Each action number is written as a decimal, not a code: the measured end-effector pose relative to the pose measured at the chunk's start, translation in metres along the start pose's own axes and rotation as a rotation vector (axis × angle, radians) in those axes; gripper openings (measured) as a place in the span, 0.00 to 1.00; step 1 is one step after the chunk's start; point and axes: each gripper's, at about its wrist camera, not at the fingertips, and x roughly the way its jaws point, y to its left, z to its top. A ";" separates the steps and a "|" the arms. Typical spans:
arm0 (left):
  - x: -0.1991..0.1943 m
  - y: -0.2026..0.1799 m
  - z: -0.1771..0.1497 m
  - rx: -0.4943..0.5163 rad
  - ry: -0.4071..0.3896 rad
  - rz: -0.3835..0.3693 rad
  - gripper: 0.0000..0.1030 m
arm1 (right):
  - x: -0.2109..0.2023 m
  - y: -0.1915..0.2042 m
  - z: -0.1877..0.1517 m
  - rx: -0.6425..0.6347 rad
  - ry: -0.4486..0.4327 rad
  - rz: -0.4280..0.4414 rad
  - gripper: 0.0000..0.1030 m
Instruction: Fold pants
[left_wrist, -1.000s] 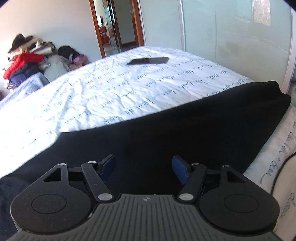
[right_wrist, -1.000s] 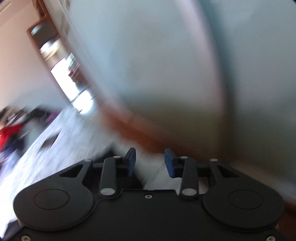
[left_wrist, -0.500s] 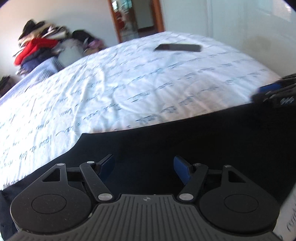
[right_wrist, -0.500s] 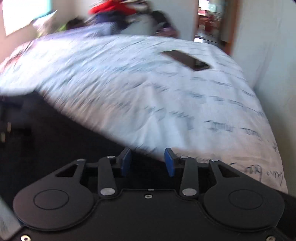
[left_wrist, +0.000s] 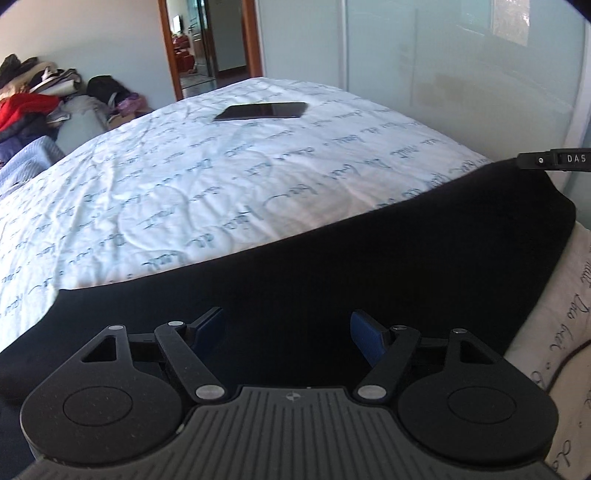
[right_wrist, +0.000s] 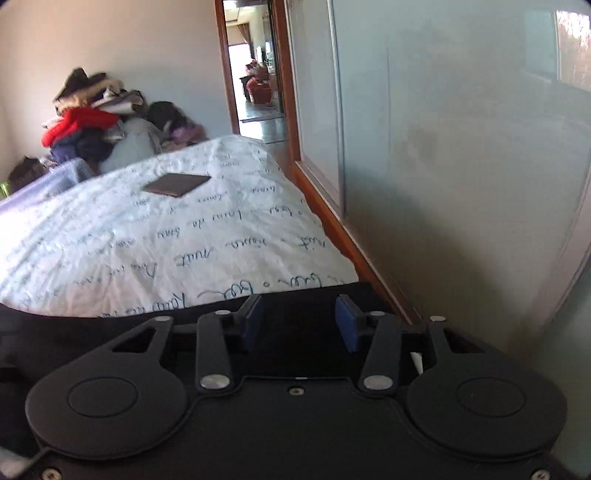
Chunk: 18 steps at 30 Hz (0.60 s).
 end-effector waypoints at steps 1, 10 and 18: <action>0.001 -0.005 0.000 0.002 0.000 -0.008 0.75 | 0.004 0.004 0.000 -0.035 0.031 0.045 0.47; 0.013 -0.029 -0.002 0.041 -0.006 0.016 0.83 | -0.009 -0.038 -0.011 0.168 -0.156 -0.241 0.72; -0.008 -0.046 -0.001 0.085 -0.090 0.037 0.85 | -0.042 -0.092 -0.078 0.795 -0.095 0.123 0.77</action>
